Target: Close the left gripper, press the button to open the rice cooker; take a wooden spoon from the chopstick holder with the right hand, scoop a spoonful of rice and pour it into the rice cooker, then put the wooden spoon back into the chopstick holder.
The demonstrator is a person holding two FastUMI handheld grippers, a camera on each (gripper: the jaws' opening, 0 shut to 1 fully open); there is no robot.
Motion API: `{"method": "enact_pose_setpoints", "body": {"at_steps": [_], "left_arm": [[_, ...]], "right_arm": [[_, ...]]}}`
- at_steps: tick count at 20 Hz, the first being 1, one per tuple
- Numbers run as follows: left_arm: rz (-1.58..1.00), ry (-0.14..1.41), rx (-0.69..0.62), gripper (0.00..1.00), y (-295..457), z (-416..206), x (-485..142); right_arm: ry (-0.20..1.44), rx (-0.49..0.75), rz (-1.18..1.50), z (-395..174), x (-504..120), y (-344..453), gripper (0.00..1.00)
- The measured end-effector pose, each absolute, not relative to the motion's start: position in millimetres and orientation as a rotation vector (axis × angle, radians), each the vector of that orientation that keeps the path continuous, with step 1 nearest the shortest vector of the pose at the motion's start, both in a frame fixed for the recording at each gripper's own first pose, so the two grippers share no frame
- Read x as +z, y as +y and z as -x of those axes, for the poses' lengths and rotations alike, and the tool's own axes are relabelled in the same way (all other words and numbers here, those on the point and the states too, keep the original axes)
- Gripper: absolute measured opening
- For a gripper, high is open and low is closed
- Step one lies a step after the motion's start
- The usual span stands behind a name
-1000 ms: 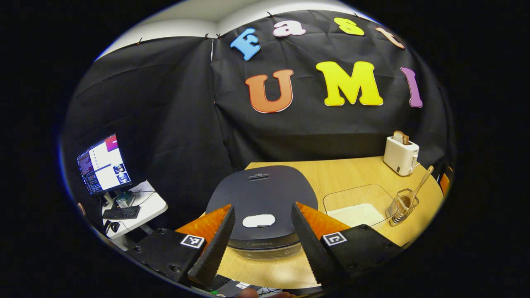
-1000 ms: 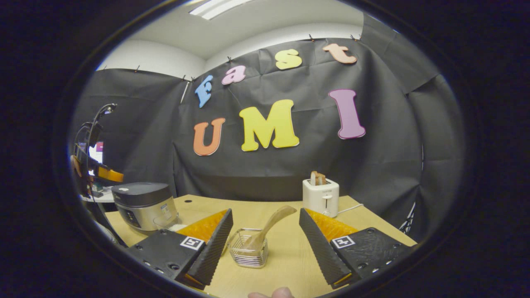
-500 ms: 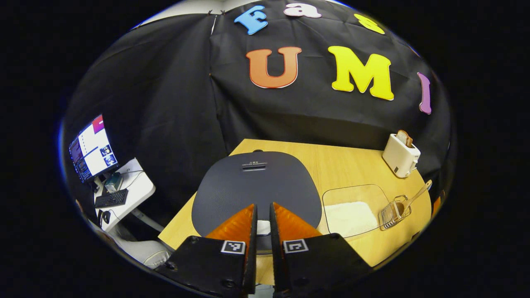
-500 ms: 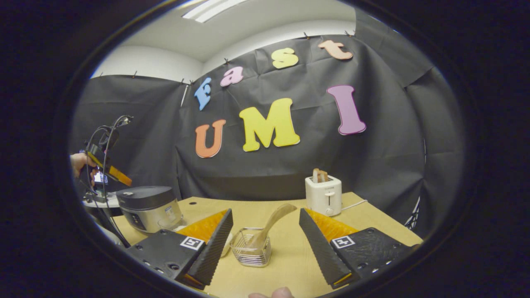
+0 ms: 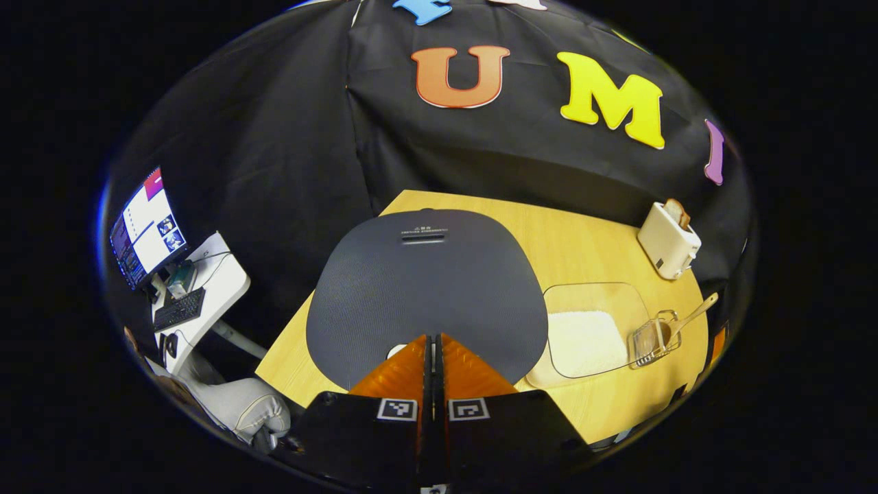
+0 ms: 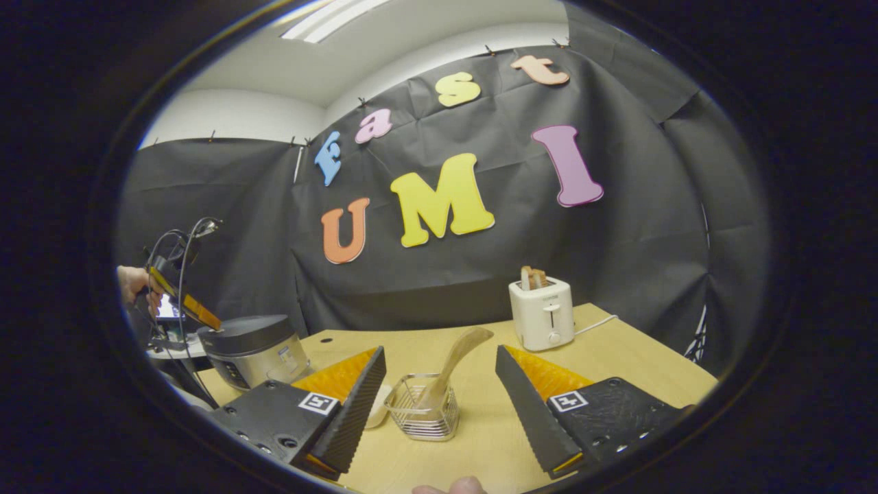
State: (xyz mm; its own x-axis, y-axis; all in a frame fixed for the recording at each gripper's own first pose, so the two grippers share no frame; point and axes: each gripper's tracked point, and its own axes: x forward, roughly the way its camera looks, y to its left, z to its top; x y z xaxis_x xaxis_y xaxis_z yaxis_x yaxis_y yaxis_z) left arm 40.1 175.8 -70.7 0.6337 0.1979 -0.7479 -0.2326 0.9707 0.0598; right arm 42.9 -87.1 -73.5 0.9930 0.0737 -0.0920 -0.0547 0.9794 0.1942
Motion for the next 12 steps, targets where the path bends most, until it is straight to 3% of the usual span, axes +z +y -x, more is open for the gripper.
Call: {"method": "enact_pose_setpoints", "body": {"at_steps": [1,2,4,7,12], "left_arm": [[0.033,0.865,0.264,0.03,177,-43,-81],[0.032,0.849,0.278,0.03,178,-46,-81],[0.034,0.823,0.291,0.03,176,-48,-82],[0.049,0.739,0.301,0.03,177,-51,-75],[0.090,0.549,0.315,0.03,185,-69,-22]], "right_arm": [[0.105,0.079,-0.198,-43,-74,-84,0.92],[0.107,0.092,-0.198,-43,-73,-81,0.96],[0.097,0.080,-0.196,-43,-69,-87,0.92],[0.090,0.072,-0.199,-40,-66,-93,0.96],[0.062,0.027,-0.205,-36,-57,-111,0.92]]}}
